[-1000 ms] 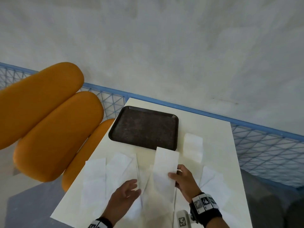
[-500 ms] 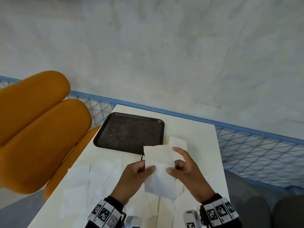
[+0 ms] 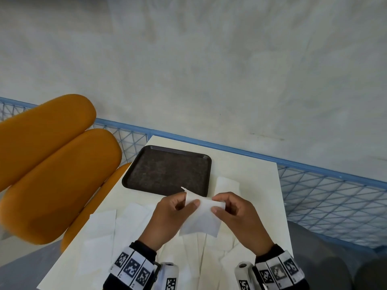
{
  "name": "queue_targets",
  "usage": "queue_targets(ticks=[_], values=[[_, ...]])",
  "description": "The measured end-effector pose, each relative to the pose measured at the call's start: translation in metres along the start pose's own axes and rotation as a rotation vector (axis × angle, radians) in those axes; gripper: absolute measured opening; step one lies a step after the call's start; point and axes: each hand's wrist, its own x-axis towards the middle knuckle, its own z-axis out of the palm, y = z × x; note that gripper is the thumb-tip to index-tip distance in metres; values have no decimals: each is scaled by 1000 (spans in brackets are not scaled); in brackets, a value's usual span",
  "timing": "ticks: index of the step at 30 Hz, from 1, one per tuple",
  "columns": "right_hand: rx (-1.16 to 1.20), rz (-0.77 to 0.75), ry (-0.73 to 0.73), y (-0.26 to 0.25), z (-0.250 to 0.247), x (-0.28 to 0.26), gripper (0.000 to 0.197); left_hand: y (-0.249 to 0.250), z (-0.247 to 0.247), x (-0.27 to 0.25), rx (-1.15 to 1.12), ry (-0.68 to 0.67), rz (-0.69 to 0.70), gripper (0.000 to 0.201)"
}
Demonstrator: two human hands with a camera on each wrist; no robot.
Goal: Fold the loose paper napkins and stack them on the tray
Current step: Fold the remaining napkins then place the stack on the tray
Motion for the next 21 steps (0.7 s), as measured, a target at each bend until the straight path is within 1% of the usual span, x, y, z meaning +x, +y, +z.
queue_targets(ticks=[2,5,8,9,10,11,12,13,14,17,18,21], values=[[-57,-22,27,-1,0,0,7,-1,-1,-1,129,64,26,22],[-78,-40,79,0,0,1,8,-3,-1,-3,137,136,57,26],[-17,-38,76,1,-2,1,21,-3,1,-4,86,243,55,22],[23,-23,61,1,-4,1,25,-2,2,-4,53,231,49,28],[63,-7,39,-1,-5,1,28,-1,5,-3,16,188,39,39],[100,7,8,-3,-7,1,28,0,7,-2,-39,124,20,48],[125,16,-21,-5,-9,2,26,3,9,0,-108,54,0,52],[140,16,-39,-7,-10,3,21,5,12,2,-183,-6,-15,49],[137,13,-40,-7,-11,3,16,5,15,4,-248,-41,-30,41],[110,13,10,-4,-12,5,11,8,25,6,-341,-24,-124,16],[108,22,29,-2,-13,5,10,9,27,6,-370,-16,-148,12],[105,54,78,3,-14,6,6,8,30,3,-397,-23,-158,12]])
